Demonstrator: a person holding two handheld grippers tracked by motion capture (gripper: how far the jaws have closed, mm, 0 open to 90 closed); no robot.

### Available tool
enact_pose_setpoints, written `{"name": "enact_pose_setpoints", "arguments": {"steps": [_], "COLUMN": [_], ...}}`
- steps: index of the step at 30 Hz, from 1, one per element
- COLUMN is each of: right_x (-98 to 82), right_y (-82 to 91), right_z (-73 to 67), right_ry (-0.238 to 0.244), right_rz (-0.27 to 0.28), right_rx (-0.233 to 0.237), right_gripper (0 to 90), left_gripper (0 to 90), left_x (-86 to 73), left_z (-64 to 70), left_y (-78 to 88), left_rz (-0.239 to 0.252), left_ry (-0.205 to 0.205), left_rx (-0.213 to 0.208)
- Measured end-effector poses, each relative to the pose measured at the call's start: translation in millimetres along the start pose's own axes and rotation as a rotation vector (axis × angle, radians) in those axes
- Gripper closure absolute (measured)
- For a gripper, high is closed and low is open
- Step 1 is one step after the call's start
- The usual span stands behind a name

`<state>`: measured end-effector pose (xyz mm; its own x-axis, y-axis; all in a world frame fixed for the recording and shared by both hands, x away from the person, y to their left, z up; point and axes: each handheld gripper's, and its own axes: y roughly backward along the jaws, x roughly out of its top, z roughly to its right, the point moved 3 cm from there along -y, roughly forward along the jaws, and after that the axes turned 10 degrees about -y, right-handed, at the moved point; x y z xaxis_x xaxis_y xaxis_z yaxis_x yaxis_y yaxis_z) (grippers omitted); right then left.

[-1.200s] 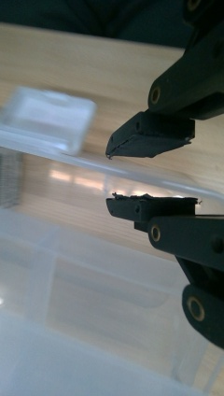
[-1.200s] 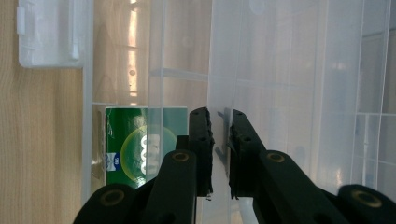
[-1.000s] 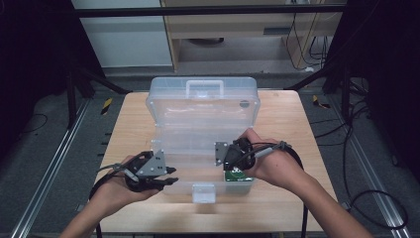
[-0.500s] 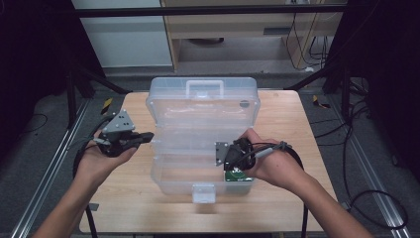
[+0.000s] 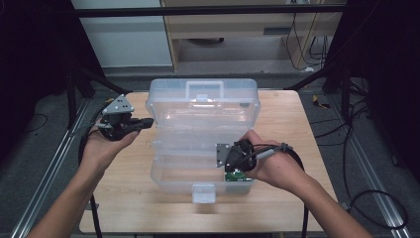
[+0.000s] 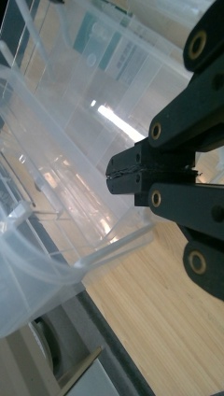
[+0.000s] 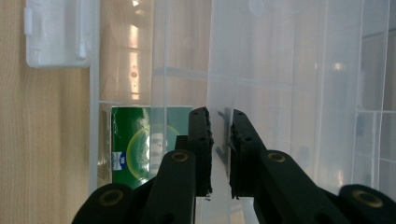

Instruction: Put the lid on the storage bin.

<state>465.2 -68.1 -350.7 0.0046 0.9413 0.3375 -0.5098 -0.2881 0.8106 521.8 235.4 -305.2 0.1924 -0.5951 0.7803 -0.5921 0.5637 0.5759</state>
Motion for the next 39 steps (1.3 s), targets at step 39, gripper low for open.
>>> {"name": "enact_pose_setpoints", "arguments": {"steps": [39], "right_x": [1.0], "right_y": [-1.6], "right_z": [-10.6], "right_ry": [-0.005], "right_rz": [-0.038], "right_rx": [0.019], "right_gripper": [80.7], "left_gripper": [89.9], "left_x": [-9.0], "left_z": [-2.2], "left_y": [1.4], "left_rz": [0.022], "left_ry": [0.067], "left_rx": [-0.021]}}
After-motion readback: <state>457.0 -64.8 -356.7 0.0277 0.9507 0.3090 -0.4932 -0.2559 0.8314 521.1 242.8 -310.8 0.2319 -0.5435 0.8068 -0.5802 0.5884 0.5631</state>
